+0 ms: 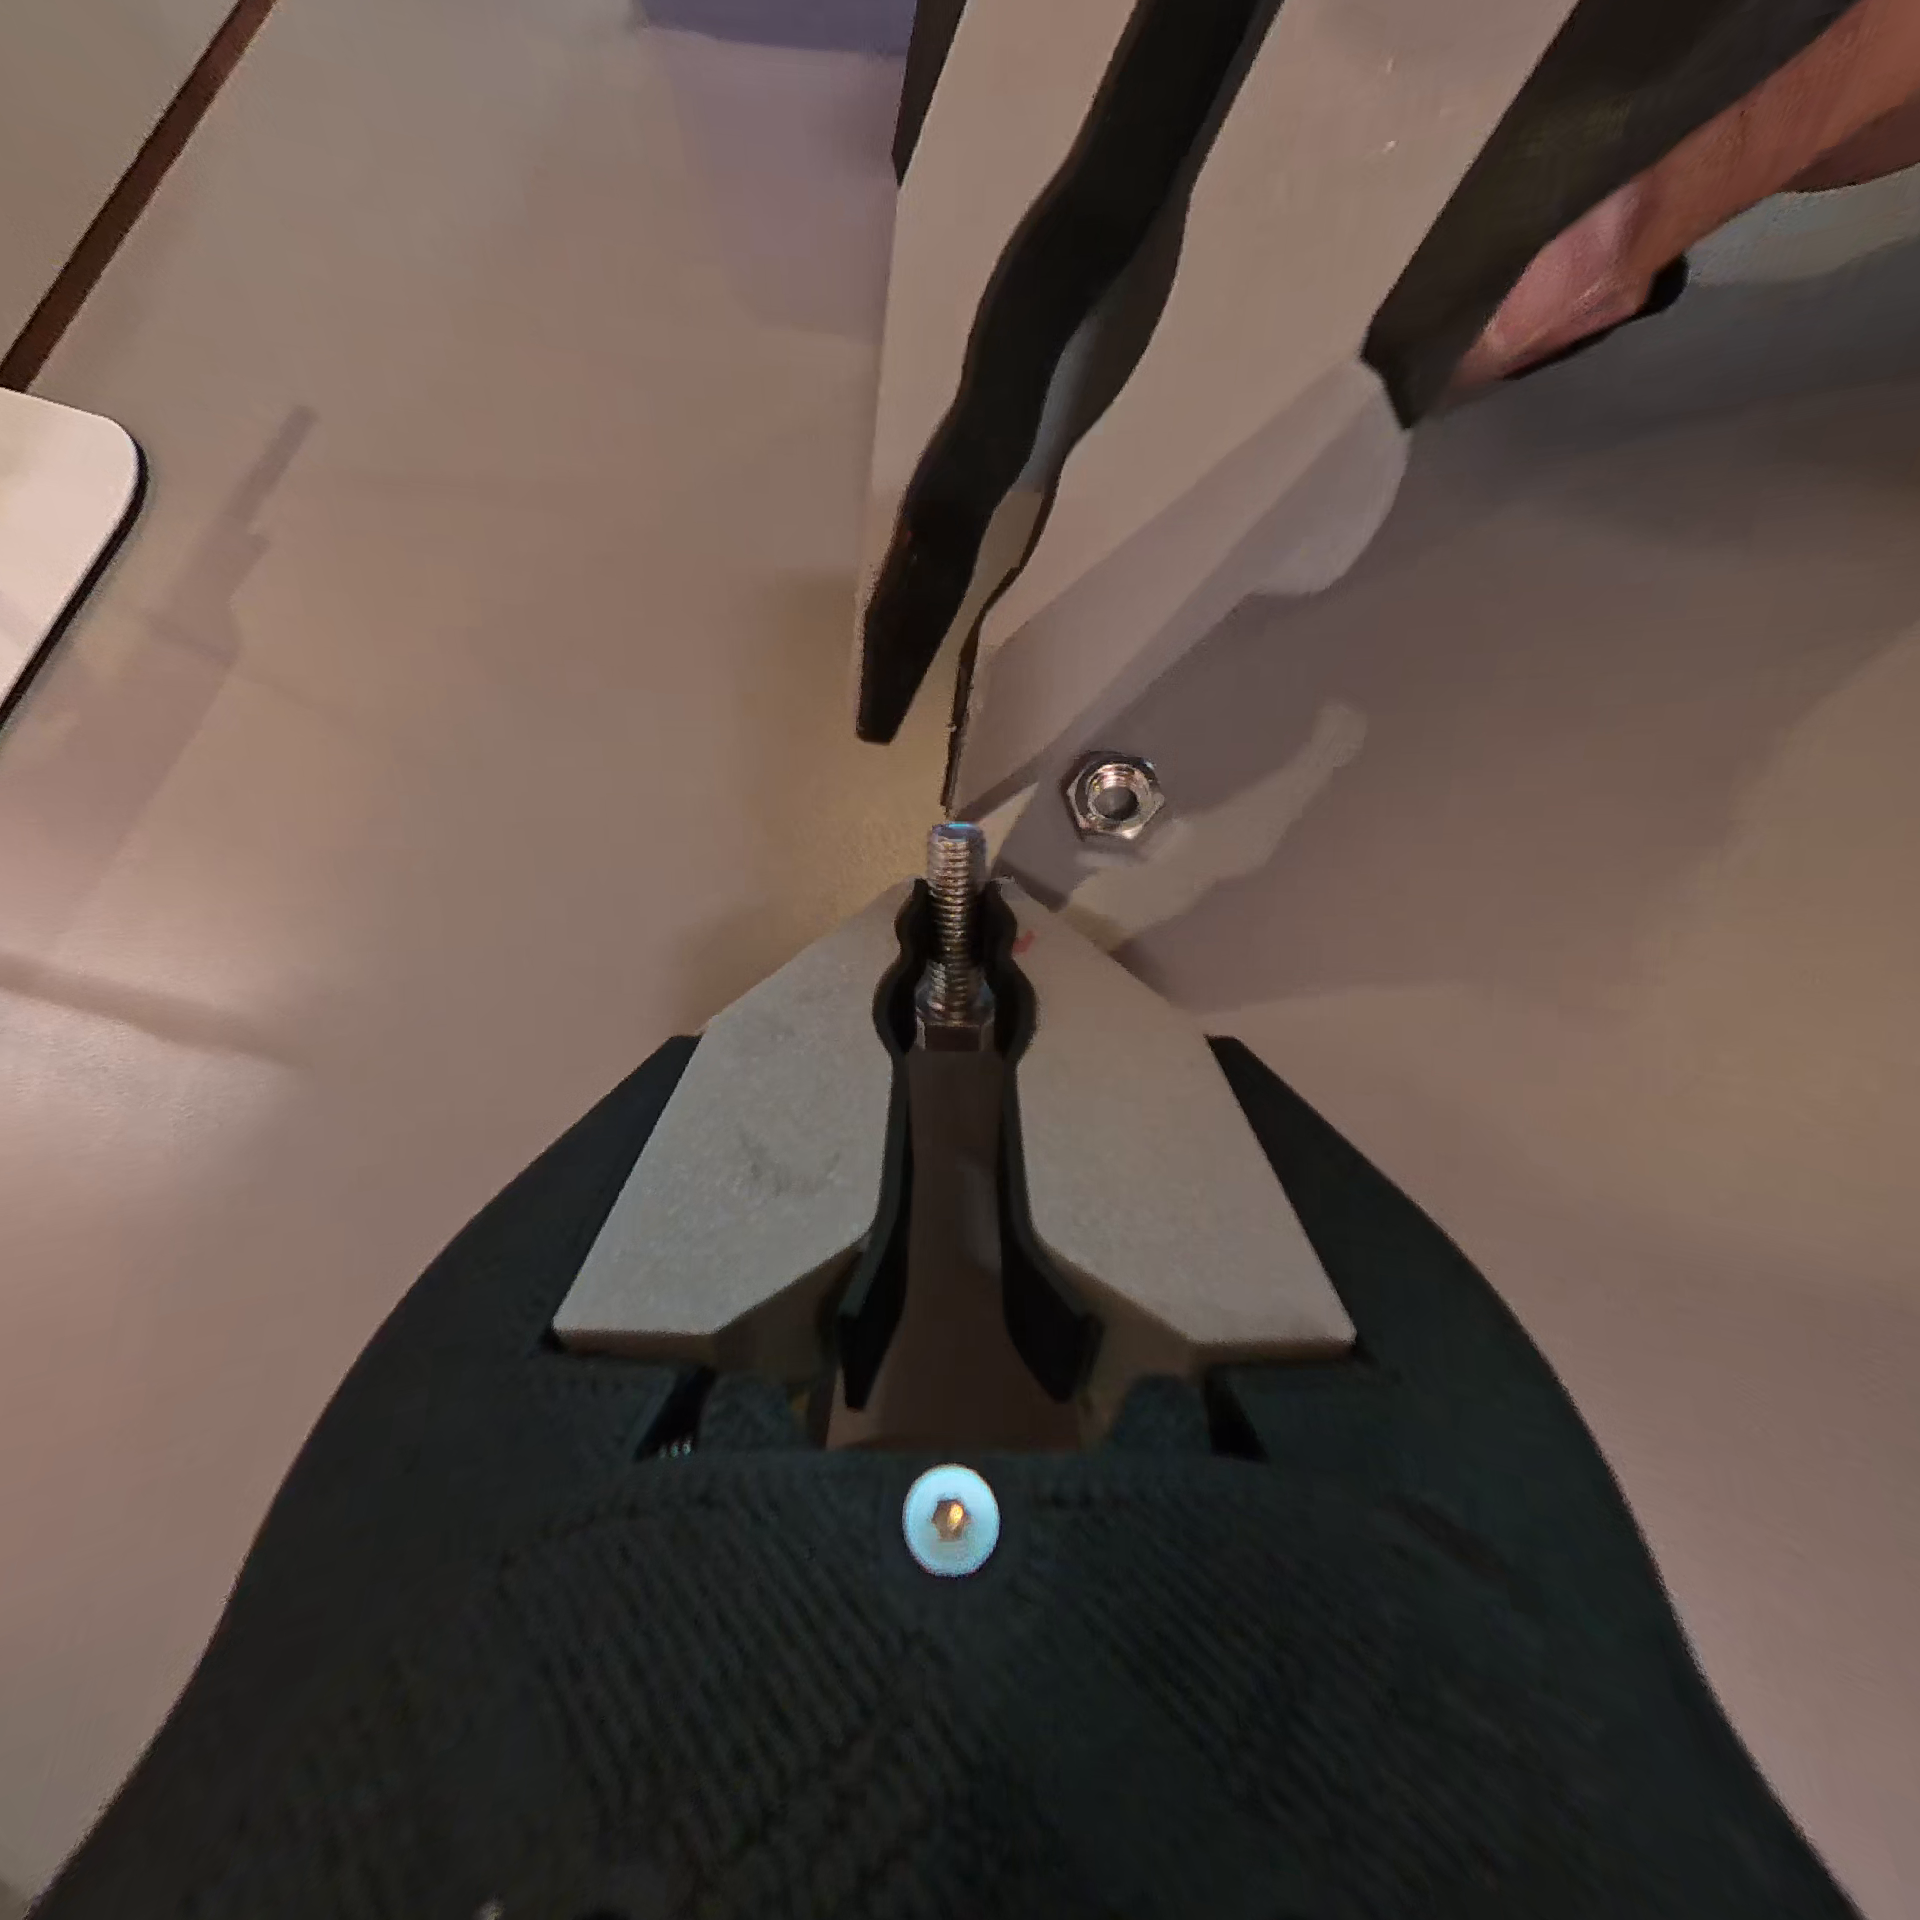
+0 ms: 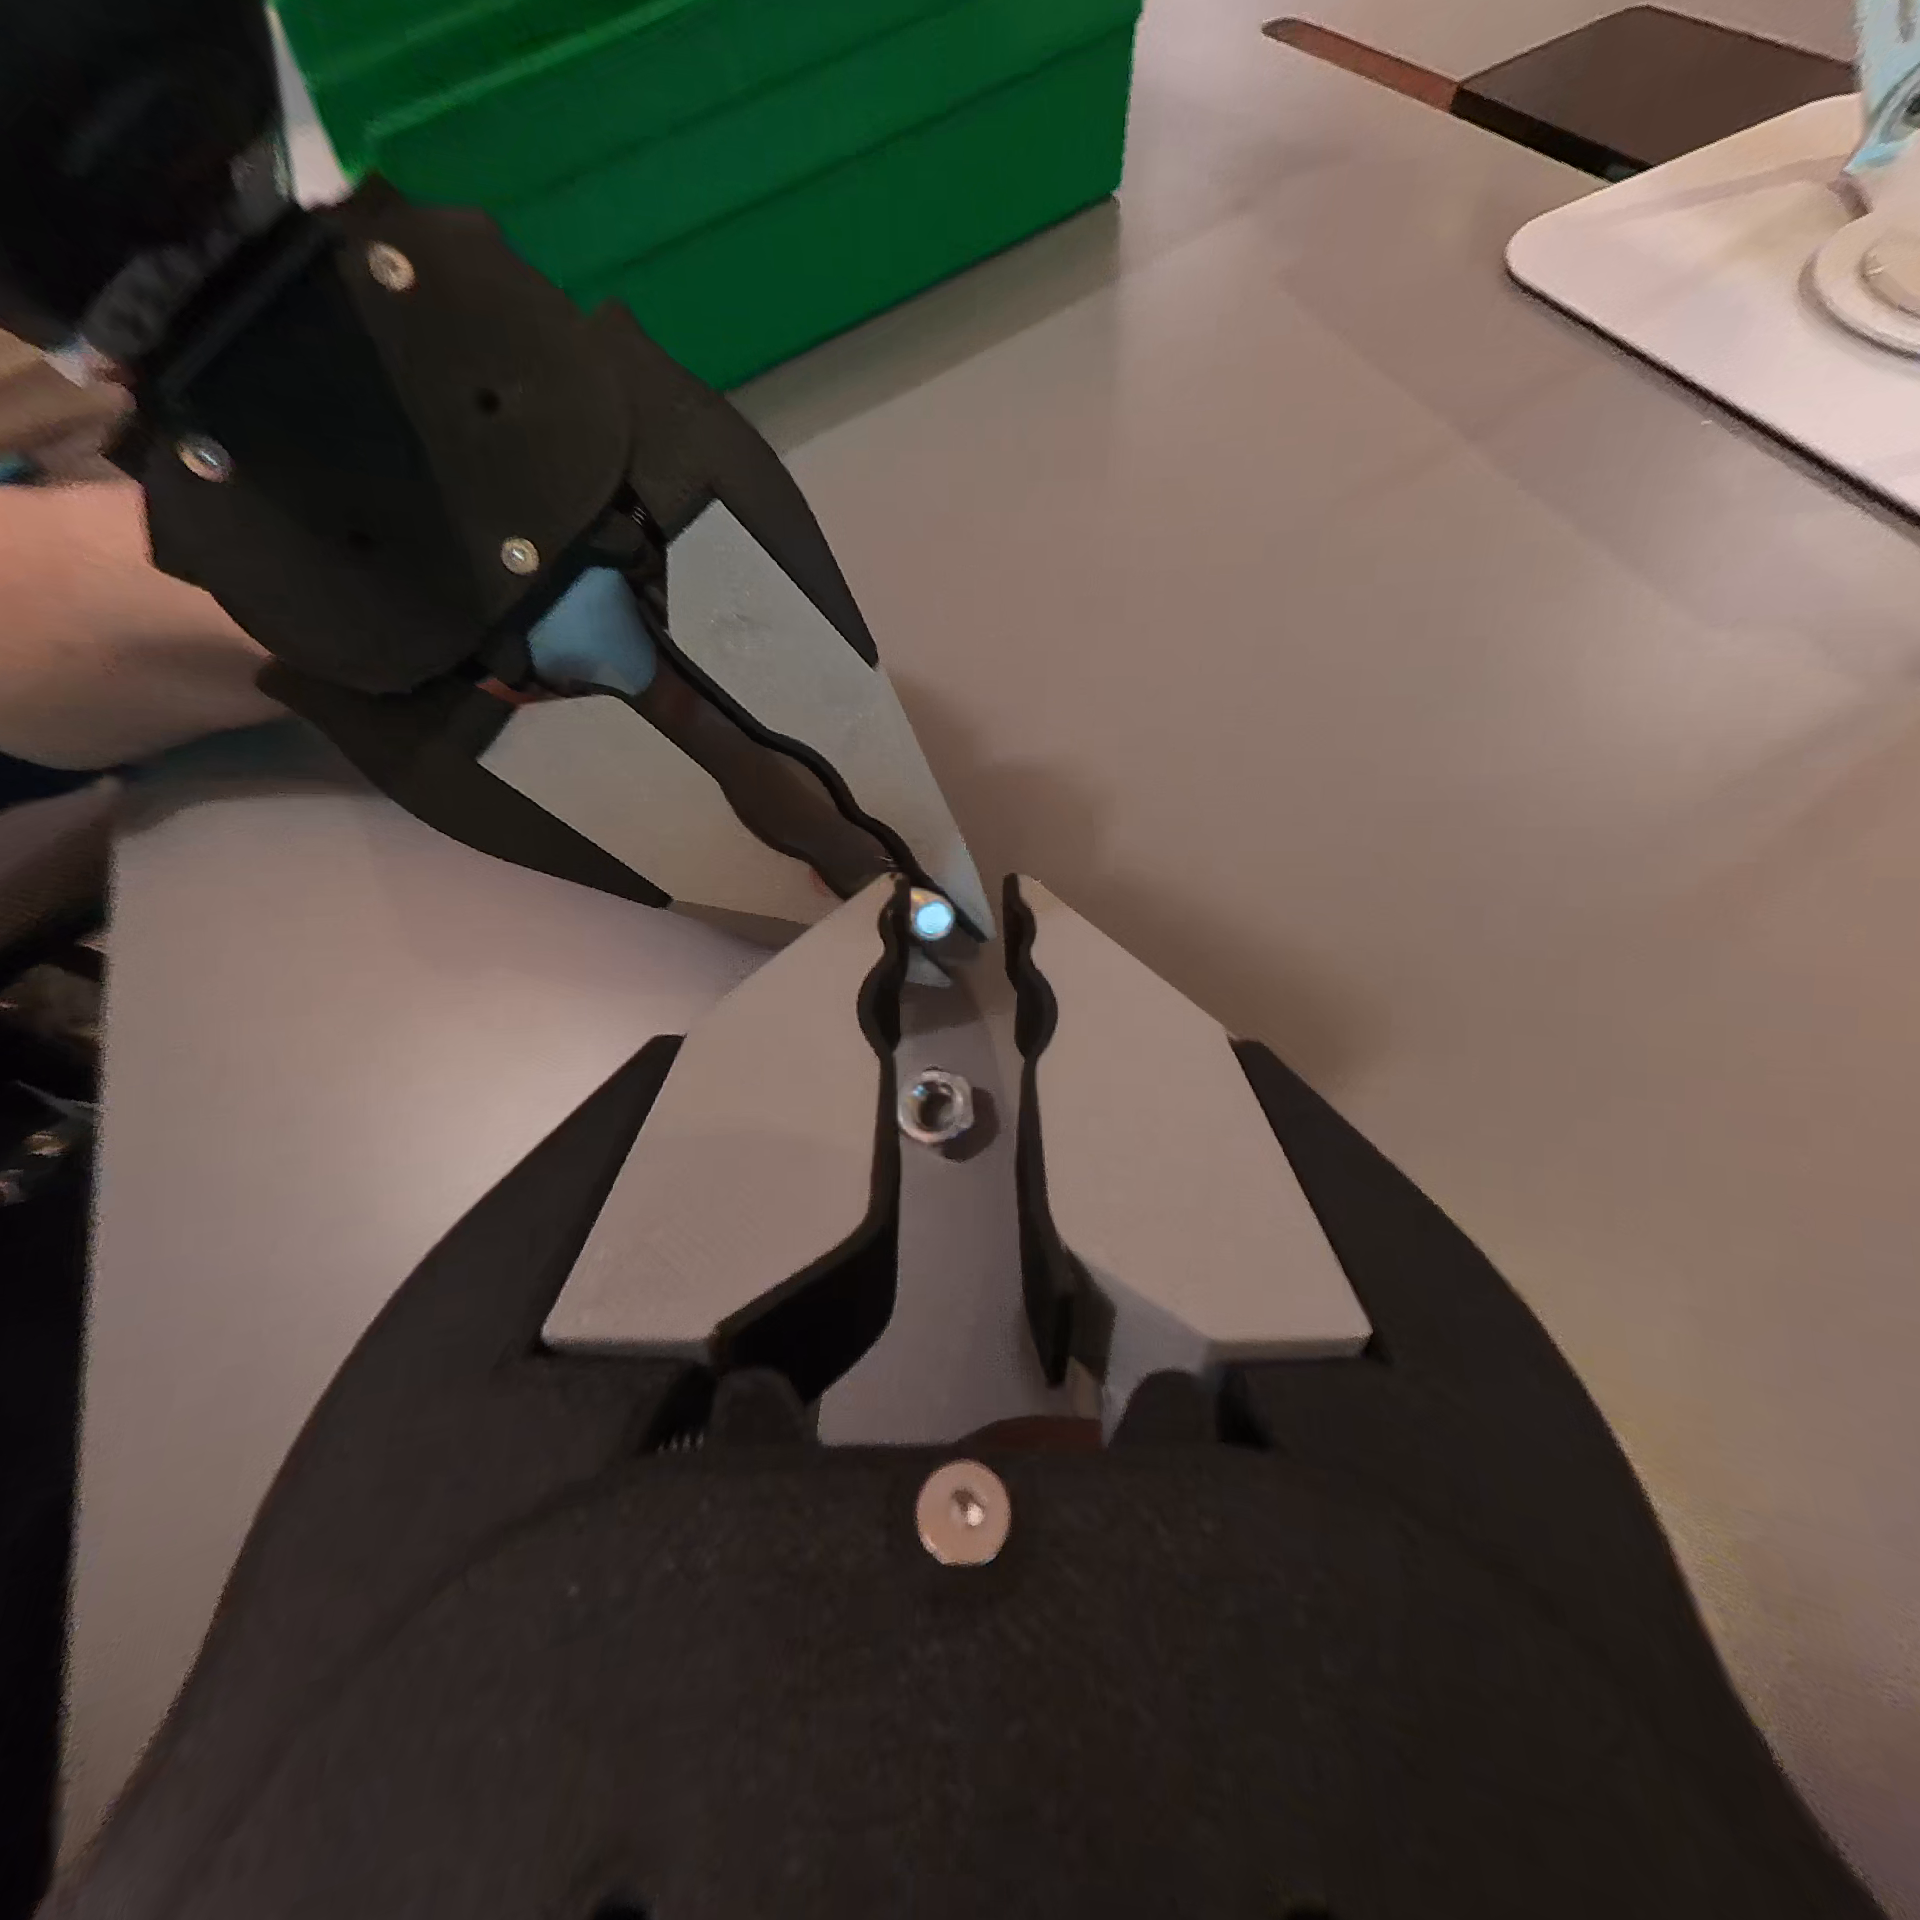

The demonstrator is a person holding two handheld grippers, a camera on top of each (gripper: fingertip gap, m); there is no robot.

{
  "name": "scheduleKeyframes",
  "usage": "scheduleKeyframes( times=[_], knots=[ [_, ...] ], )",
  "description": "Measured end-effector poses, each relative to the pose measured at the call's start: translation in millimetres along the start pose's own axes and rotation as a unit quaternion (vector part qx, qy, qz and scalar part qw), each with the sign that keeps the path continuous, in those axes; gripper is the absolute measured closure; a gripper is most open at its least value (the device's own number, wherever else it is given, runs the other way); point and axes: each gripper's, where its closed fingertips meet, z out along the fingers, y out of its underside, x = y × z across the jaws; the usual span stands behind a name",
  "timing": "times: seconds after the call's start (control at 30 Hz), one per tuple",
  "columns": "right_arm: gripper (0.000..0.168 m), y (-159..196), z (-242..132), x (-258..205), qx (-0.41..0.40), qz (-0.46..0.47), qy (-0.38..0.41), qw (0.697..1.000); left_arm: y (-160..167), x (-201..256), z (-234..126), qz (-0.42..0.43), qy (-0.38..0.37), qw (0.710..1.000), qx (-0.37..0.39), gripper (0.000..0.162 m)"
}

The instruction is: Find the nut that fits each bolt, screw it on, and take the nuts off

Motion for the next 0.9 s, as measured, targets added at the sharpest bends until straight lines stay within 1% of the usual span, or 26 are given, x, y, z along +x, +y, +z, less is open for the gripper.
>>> scheduleKeyframes(
  times=[0.07,0.2,0.33,0.43,0.57,0.7,0.77,0.9],
  knots=[
    [0.154,-2.2,0.1,-4.2,0.008,0.020,-0.022,1.000,-2.1,-0.8,-0.7,0.001,-0.004,1.000,0.006,0.155],
    [0.154,2.2,3.9,-5.6,-0.002,0.026,-0.028,0.999,-9.1,-2.2,-4.6,0.001,-0.010,1.000,0.026,0.155],
    [0.161,-0.6,4.3,-8.6,0.008,0.037,-0.040,0.998,-11.3,-1.9,-6.3,0.002,-0.011,0.999,0.033,0.155],
    [0.161,-1.4,3.3,-8.7,0.013,0.054,-0.050,0.997,-12.3,-2.1,-7.0,0.004,-0.015,0.999,0.034,0.155],
    [0.162,-2.5,1.7,-9.1,0.013,0.049,-0.047,0.998,-14.4,-1.4,-8.0,-0.003,-0.005,0.999,0.044,0.155],
    [0.162,-2.4,-0.1,-4.7,0.012,0.042,-0.033,0.998,-8.8,-3.4,-6.5,-0.017,0.005,0.999,0.041,0.154],
    [0.162,-4.4,-1.8,-5.6,0.019,0.051,-0.042,0.998,-11.1,-1.6,-7.9,-0.023,0.013,0.998,0.049,0.155],
    [0.162,-6.0,-2.7,-5.9,0.025,0.057,-0.046,0.997,-12.2,-3.0,-9.7,-0.013,0.002,0.999,0.046,0.155]
  ],
)
